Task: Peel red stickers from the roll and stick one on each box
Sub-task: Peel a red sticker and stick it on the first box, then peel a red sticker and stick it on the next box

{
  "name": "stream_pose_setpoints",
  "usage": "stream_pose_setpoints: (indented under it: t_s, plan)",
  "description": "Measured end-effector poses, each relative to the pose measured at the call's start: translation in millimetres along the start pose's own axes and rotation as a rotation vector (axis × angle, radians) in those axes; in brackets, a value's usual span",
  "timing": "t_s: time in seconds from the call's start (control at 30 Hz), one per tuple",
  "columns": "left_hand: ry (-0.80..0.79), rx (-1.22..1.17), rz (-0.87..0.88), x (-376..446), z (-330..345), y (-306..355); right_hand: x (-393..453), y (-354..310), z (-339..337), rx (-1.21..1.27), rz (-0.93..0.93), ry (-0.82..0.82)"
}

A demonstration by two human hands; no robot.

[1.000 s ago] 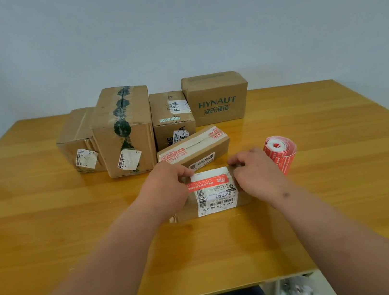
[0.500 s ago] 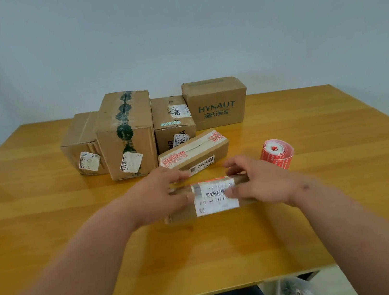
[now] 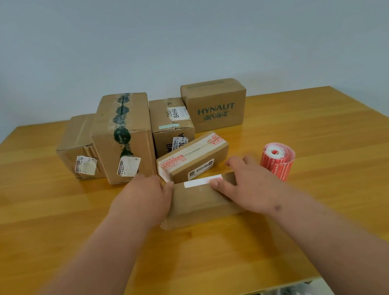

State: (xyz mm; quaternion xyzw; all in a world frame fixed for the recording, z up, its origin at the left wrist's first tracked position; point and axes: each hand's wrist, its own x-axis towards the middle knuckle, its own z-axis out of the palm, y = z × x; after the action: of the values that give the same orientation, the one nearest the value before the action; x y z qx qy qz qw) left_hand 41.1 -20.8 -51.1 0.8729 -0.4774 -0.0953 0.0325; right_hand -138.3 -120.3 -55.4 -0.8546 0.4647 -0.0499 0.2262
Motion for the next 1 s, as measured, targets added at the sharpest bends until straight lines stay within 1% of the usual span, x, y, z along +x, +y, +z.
stream_pose_setpoints:
  t_s: [0.07, 0.17, 0.23, 0.27, 0.3, 0.37, 0.47, 0.6, 0.7, 0.87, 1.0]
  plan:
    - [0.088, -0.004, 0.004, -3, 0, 1, 1, -3, -1, -0.053, -0.082, 0.143]
    - [0.246, -0.072, 0.086, -5, -2, 6, 4, 2, -11, -0.125, -0.223, 0.433]
    - [0.296, -0.158, 0.146, -4, -5, 14, 5, 12, -21, -0.143, -0.218, 0.565]
    - [0.302, -0.203, 0.17, -3, -6, 20, 5, 19, -27, -0.132, -0.187, 0.59]
    - [0.296, -0.245, 0.188, -3, -7, 26, 5, 27, -33, -0.114, -0.146, 0.59]
    - [0.267, -0.321, 0.217, -4, -9, 40, 3, 45, -43, -0.065, -0.082, 0.536]
    - [0.232, -0.364, 0.284, -4, -8, 63, -2, 66, -52, -0.007, -0.093, 0.493]
    - [0.154, -0.324, 0.363, -3, -5, 97, -7, 88, -49, -0.091, -0.066, 0.474]
    - [0.136, -0.281, 0.414, -2, 1, 119, -9, 96, -43, -0.154, -0.099, 0.469]
    - [0.093, -0.185, 0.473, 2, 7, 141, -9, 95, -40, -0.115, -0.173, 0.407]
    - [0.068, -0.137, 0.491, 6, 7, 149, -10, 91, -47, -0.005, -0.19, 0.311]
